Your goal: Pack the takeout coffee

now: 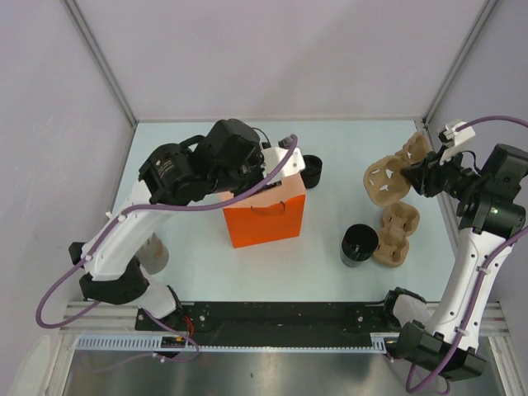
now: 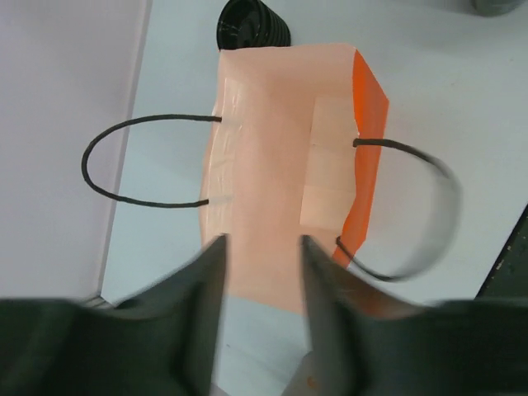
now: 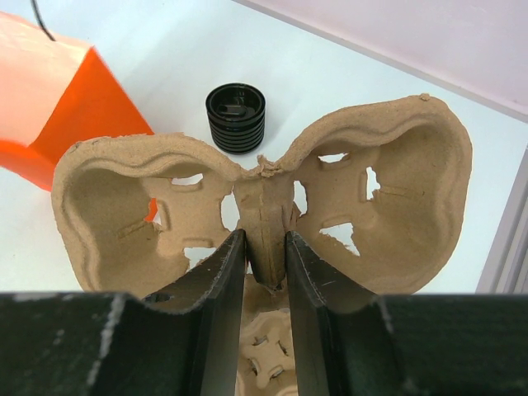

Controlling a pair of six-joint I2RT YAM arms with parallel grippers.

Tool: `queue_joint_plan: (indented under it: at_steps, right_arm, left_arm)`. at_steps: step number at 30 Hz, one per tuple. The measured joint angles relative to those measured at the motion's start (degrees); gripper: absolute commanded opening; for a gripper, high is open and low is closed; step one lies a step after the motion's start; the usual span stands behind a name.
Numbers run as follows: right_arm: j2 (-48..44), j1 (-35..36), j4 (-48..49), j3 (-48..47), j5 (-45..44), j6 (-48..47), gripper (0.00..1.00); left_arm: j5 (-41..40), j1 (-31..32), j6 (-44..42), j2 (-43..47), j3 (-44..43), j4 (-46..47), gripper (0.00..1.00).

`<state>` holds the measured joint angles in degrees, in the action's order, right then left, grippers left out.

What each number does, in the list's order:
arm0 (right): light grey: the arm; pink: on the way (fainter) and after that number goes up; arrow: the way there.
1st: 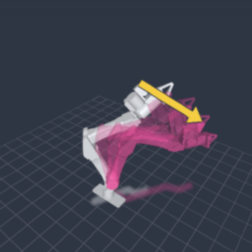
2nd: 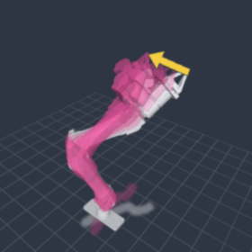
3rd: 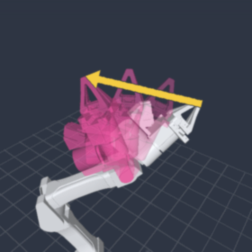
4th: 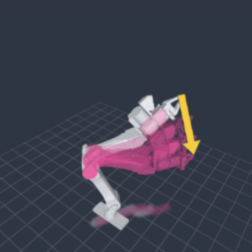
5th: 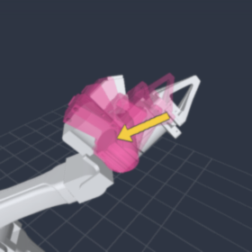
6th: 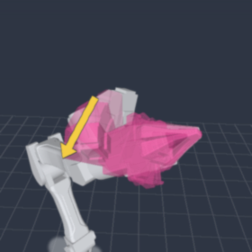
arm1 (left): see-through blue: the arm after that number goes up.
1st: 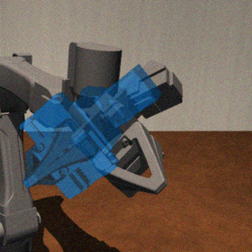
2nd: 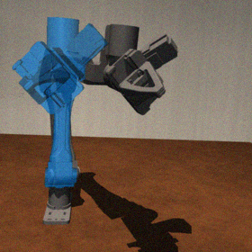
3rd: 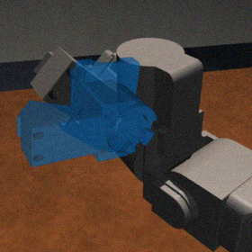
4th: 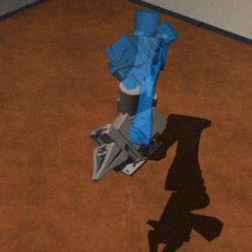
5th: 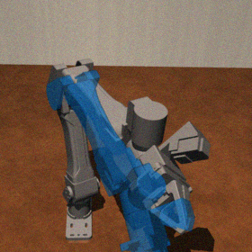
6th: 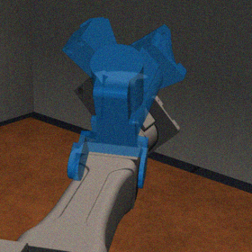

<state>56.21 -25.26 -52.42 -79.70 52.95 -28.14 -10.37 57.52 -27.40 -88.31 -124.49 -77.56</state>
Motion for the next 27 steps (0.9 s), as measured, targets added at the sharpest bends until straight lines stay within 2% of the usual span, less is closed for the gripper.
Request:
queue_joint_plan:
  at_steps: [3,4,6,11,16,23,27]
  right_arm:
    - [0.0,0.0,0.0,0.0,0.0,0.0,0.31]
    - [0.0,-0.1,0.0,0.0,0.0,0.0,0.31]
    - [0.0,-0.1,0.0,0.0,0.0,0.0,0.31]
    - [-0.1,-0.1,0.0,0.1,0.0,0.0,0.31]
    - [-0.1,-0.1,0.0,0.1,0.1,0.0,0.31]
    - [-0.2,-0.2,0.1,0.1,0.5,0.2,0.31]
    - [-0.2,-0.2,0.1,0.1,0.5,0.3,0.31]
  left_arm:
    - [1.6,0.3,-0.2,0.5,0.0,-0.1,0.75]
    - [1.8,0.3,-0.5,0.5,-0.1,-0.1,0.88]
    - [2.0,0.3,-1.1,0.3,-0.8,-0.3,1.00]
    - [0.2,0.3,-2.7,0.2,-4.0,0.9,1.00]
    - [-2.4,-1.2,-5.3,0.9,-3.4,8.6,1.00]
    - [0.6,-12.7,-6.1,0.1,-2.8,17.0,1.00]
    - [6.4,-20.6,-6.1,-2.3,-2.8,20.0,1.00]
